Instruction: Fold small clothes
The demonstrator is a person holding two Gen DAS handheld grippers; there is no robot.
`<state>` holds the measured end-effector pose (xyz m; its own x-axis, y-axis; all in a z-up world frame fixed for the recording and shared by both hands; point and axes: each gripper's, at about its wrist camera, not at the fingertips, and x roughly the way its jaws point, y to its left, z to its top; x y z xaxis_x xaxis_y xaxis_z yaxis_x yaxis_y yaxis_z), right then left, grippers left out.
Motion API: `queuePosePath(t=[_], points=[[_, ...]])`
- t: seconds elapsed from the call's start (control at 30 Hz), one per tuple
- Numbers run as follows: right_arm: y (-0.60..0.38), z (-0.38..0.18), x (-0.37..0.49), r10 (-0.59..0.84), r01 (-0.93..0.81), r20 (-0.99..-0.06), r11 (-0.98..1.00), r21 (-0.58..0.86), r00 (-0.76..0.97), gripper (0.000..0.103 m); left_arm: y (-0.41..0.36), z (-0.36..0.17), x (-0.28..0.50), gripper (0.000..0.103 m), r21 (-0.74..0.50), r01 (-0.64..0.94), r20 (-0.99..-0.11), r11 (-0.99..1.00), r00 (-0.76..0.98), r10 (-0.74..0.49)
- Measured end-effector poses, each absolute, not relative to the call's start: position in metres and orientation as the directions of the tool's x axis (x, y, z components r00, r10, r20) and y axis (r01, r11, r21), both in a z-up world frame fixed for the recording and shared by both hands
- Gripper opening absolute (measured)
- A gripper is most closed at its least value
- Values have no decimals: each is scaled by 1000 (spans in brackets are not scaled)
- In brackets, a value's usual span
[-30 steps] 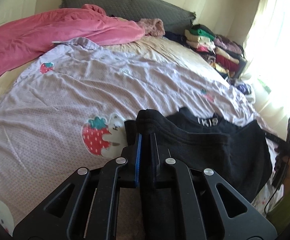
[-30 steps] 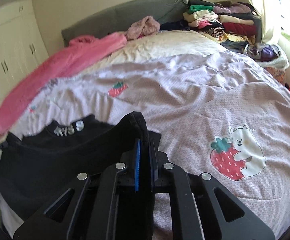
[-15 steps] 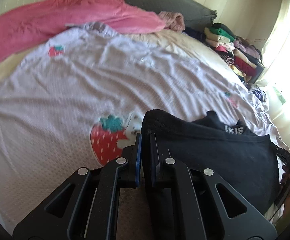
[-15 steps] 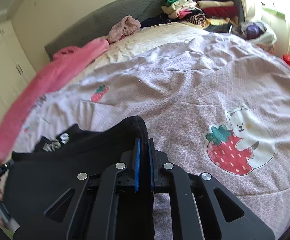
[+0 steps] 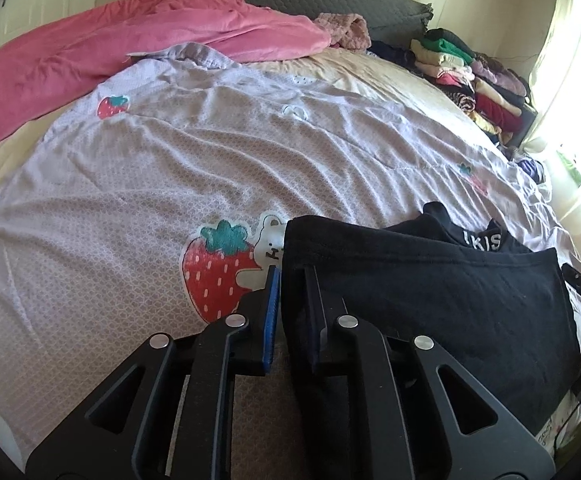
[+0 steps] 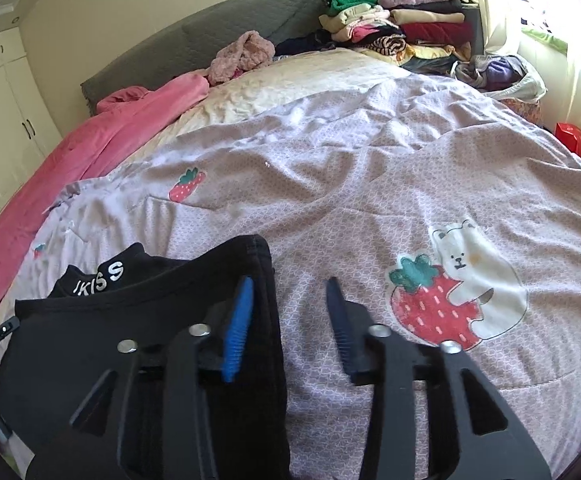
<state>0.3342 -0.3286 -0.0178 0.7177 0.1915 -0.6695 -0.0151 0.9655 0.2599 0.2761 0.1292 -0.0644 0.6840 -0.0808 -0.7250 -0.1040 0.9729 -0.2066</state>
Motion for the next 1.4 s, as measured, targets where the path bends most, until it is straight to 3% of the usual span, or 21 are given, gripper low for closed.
queuePosePath(t=[0.13,0.2,0.47,0.8,1.07,1.4], points=[[-329,-12,331,206,-28,-652,962,272,729,52,129,-63,275,9,-201,-108,-730,974,679,-75],[-327,-8,329,208,-32,-646,961,273,735,63,127,-62,275,13,-190,-107,-732,976,678,-68],[-321,11,315,241,-79,-596,956,284,766,73,121,-57,269,28,-165,-97,-728,982,684,-55],[-289,29,279,385,-233,-567,917,324,728,81,113,-32,249,51,-152,-87,-693,984,720,-44],[-220,32,239,512,-399,-587,858,323,627,82,87,-31,222,61,-121,-9,-720,993,690,-81],[-168,-23,229,420,-351,-747,899,263,516,82,75,-75,212,69,-73,3,-808,997,587,-61]])
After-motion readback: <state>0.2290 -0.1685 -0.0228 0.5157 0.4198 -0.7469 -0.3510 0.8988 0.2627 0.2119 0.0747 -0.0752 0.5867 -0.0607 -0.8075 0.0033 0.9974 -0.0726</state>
